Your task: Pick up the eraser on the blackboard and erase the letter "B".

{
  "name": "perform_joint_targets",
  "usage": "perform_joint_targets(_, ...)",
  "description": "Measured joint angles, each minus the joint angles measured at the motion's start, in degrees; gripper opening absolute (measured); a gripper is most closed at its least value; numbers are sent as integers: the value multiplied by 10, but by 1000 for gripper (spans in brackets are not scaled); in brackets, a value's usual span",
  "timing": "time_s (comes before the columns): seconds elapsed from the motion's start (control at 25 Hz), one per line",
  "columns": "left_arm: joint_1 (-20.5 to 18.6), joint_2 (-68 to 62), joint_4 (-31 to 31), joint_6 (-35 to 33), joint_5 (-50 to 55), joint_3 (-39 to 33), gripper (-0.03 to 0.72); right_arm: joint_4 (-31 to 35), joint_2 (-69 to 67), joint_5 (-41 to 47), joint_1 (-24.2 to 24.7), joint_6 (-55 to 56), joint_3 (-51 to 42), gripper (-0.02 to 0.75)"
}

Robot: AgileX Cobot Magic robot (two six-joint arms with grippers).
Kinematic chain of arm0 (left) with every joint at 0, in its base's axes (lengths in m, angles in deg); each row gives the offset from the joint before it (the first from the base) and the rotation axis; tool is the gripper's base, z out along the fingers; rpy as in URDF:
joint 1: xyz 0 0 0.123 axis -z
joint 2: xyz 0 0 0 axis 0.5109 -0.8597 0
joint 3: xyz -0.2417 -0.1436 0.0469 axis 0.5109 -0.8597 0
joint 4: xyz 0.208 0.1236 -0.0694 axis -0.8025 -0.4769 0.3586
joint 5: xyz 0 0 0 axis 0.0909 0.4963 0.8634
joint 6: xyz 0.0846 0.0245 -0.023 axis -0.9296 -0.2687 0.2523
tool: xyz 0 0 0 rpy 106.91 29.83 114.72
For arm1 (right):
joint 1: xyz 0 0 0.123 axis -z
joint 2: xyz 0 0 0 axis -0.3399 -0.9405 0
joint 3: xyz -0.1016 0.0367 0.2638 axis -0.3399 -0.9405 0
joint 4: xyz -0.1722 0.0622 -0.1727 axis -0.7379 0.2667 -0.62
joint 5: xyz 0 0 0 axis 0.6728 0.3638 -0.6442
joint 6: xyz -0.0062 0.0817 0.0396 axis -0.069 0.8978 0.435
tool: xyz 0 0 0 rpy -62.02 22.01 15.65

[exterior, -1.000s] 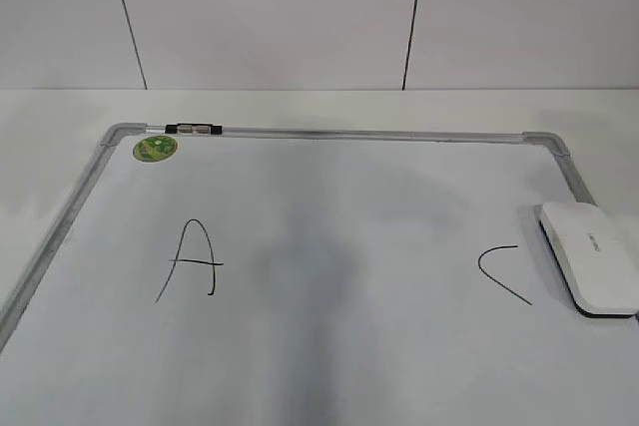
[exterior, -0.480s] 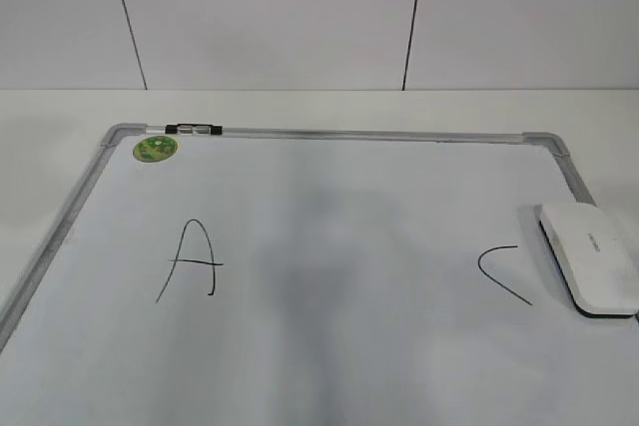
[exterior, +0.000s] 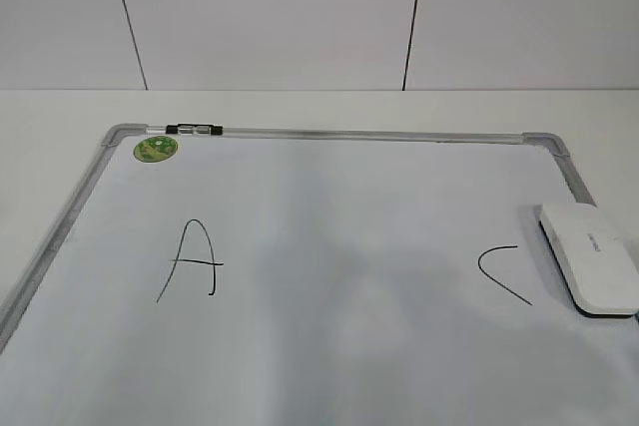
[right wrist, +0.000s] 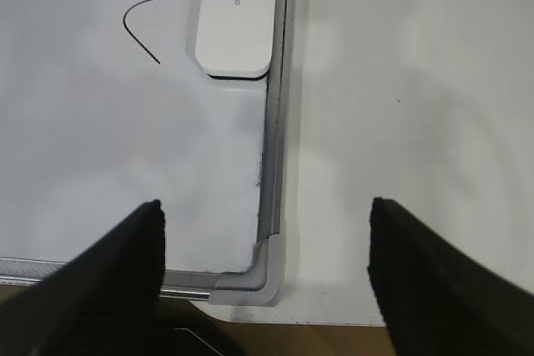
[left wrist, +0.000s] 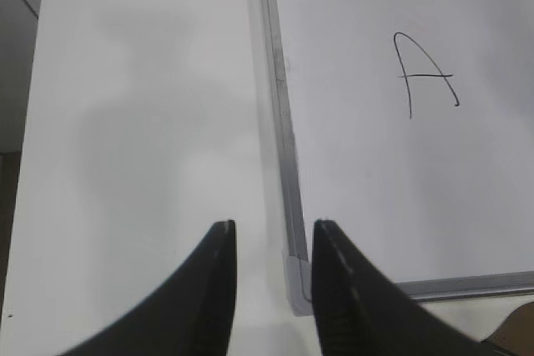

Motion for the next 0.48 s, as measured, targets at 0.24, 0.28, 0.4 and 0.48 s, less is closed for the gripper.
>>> perform_joint_targets(0.24,0,135,-1,0,-5,-98,235,-1,52,-16,0,-9,-31,585)
perform_joint_targets(0.28,0,158,0,0,-9,-110,235,-3,63,-18,0,-9,-32,585)
perform_joint_targets(0.4,0,218,5,0,-18,-147,235,-16,105,-18,0,-10,-38,585)
perform_joint_targets(0.48,0,251,8,0,-30,-165,235,-17,137,-19,0,-10,-45,585)
